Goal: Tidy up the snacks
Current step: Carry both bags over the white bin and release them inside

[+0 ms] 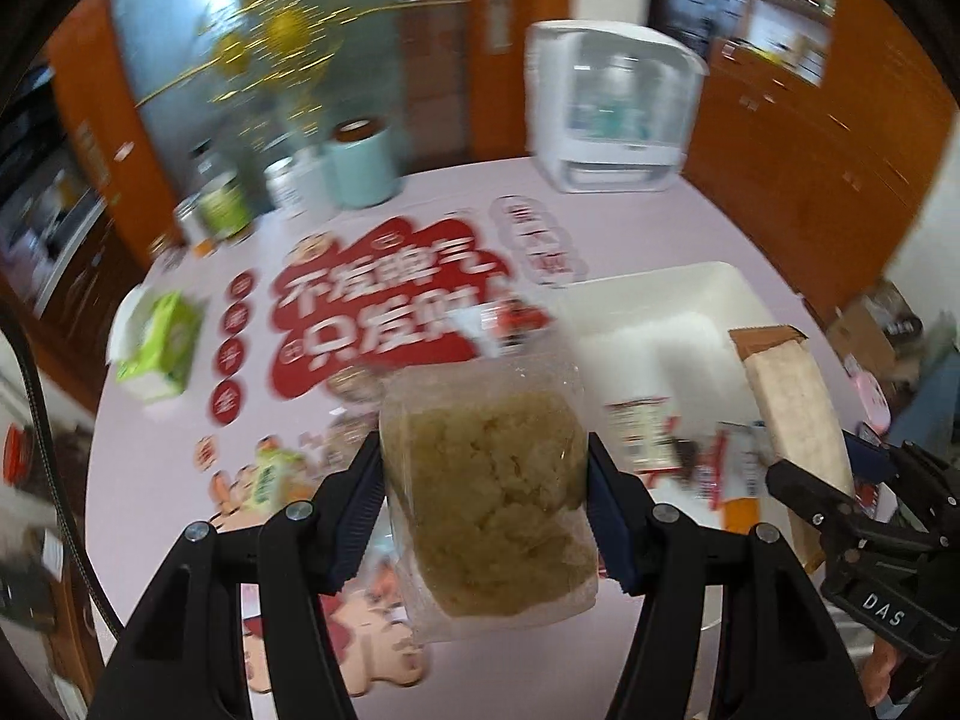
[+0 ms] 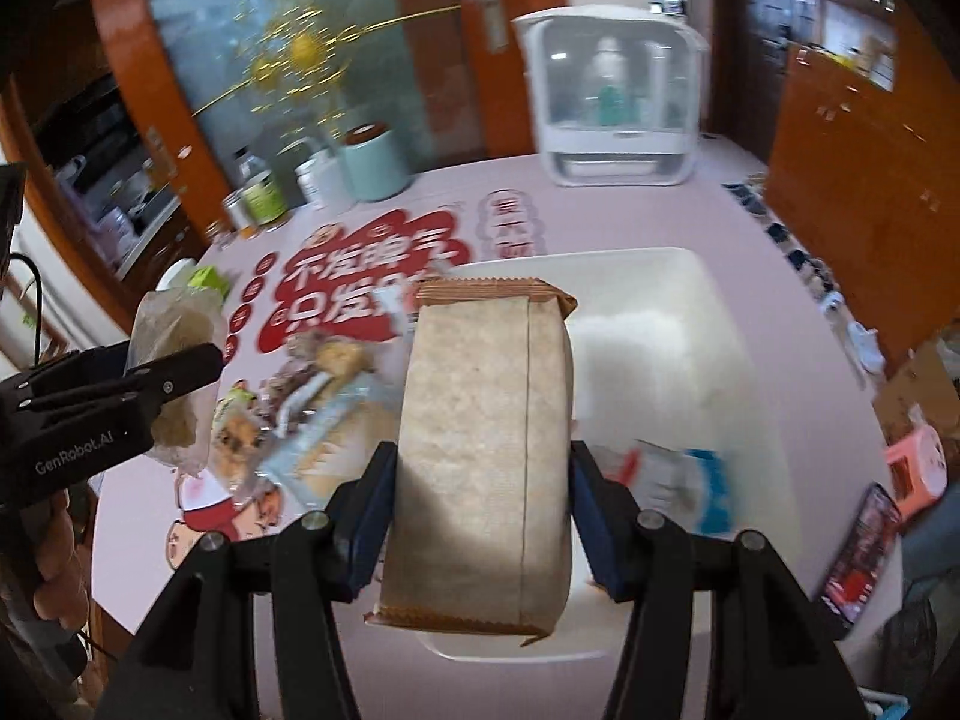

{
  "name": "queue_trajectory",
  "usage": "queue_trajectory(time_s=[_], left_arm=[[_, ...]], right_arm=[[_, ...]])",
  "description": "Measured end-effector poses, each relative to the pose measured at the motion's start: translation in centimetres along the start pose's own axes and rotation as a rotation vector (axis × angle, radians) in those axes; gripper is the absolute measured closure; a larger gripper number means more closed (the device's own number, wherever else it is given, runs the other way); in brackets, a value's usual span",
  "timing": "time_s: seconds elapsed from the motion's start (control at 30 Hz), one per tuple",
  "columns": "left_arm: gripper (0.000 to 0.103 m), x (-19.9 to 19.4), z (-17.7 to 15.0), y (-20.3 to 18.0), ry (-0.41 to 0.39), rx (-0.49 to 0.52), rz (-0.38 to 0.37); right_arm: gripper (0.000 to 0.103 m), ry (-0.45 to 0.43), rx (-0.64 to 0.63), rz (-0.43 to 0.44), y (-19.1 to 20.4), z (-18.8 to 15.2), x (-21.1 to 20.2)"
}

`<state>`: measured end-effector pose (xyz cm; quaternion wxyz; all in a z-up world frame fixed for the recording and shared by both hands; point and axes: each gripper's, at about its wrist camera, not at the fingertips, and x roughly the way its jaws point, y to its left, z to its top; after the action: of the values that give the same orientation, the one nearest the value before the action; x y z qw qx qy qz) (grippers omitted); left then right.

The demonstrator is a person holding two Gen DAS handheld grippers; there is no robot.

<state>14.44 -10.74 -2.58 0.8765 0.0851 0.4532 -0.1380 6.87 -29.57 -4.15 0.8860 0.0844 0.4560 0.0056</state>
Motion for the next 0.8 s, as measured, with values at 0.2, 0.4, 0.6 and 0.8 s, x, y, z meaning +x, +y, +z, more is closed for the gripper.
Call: queue_trajectory(time_s=[0.2,0.4,0.6,0.8], left_arm=[[0.042,0.8,1.6,-7.8,-0.015,0.095,-0.020],[0.042,2.4,2.7,-12.9,-0.005,0.157,-0.010],[0.042,4.0,3.1,-15.2,0.010,0.191,0.008],[0.036,5.3,3.2,-16.2,0.017,0.234,0.064]], right_arm=[[0.047,-0.008,0.042,-0.063,-4.7,-0.7,-1.1],[0.047,0.006,0.058,-0.114,-7.5,-1.0,-0.8],[0.047,0.028,0.042,-0.160,-8.8,-1.1,0.0],[0.046,0.055,0.059,-0.141,-9.4,-0.9,1.1]])
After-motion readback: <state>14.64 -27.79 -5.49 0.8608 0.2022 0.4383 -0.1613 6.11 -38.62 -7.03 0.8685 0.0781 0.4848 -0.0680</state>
